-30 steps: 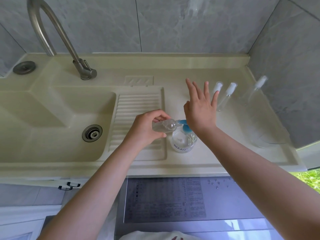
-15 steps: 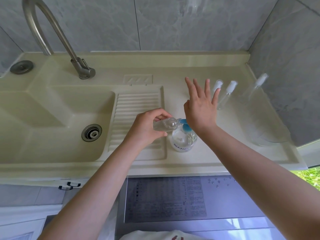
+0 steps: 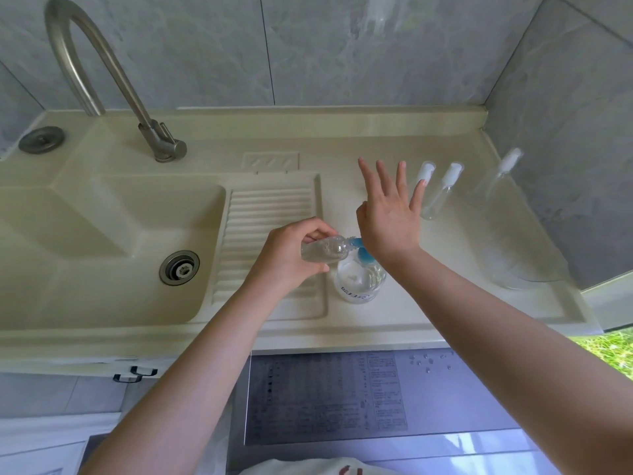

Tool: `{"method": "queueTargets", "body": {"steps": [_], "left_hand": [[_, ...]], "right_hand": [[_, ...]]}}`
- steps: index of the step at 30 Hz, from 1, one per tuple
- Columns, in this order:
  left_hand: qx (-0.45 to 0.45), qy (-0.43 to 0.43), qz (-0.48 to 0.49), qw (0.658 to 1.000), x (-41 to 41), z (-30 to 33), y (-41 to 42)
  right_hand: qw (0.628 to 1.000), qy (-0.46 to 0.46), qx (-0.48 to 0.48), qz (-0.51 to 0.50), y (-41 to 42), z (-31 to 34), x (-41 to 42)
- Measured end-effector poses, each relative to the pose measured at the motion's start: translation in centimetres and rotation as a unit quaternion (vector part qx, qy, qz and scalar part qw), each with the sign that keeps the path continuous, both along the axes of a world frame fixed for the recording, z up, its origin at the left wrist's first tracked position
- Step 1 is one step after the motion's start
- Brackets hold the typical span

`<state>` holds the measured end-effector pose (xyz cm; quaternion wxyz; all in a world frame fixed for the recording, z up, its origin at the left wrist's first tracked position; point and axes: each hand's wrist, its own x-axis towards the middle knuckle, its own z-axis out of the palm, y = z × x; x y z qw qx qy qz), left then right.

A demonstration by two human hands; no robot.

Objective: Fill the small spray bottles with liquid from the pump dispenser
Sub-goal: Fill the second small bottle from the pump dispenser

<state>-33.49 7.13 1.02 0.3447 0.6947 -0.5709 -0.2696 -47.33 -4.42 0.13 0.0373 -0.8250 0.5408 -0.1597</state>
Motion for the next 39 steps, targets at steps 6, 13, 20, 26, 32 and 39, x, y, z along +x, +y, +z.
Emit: {"method": "queueTargets", "body": {"steps": [6,13,20,26,32,39], "left_hand": [[-0.002,-0.005,0.005,1.000,0.0,0.2,0.1],[0.005,-0.012,0.003,1.000,0.2,0.2,0.2],[-0.003,-0.009,-0.002,1.000,0.0,0.3,0.1],[0.000,-0.007,0.000,1.000,0.0,0.1,0.1],[-0.001,-0.002,0.006,1.000,-0.1,0.2,0.1],[0.004,0.013,0.002,1.000,0.1,0.2,0.1]], "right_hand": [[1.000,-0.020,0.007,-0.002,-0.2,0.7,-0.2],[1.000,-0.001,-0.024,0.010,0.2,-0.2,-0.2],[0.999,-0.025,-0.025,0.025,-0.4,0.6,-0.6],[0.999,-0.018,-0.020,0.025,0.0,-0.2,-0.1],[0.996,-0.080,0.025,0.020,-0.1,0.0,-0.5],[0.994,-0.100,0.024,0.034,-0.1,0.7,-0.5]]}}
